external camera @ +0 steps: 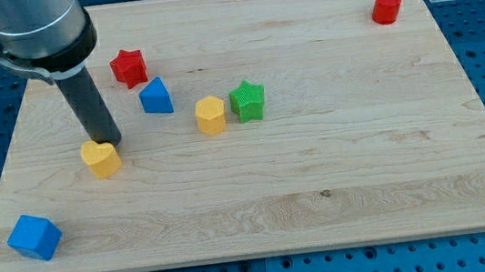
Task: Slide yellow heart to the bottom left
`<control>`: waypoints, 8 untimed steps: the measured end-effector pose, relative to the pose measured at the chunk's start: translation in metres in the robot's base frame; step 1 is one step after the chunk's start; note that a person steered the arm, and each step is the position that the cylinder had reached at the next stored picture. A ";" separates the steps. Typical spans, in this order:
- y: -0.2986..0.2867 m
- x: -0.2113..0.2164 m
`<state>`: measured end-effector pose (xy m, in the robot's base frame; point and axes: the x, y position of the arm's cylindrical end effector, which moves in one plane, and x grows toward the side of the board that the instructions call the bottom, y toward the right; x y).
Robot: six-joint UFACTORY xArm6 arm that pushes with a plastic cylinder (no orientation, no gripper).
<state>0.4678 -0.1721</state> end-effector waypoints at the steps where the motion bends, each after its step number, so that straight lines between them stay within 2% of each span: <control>1: 0.000 0.009; 3: -0.003 0.026; 5: -0.036 0.033; 6: -0.044 -0.018; 7: -0.067 -0.039; 8: -0.102 -0.035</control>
<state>0.4332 -0.2743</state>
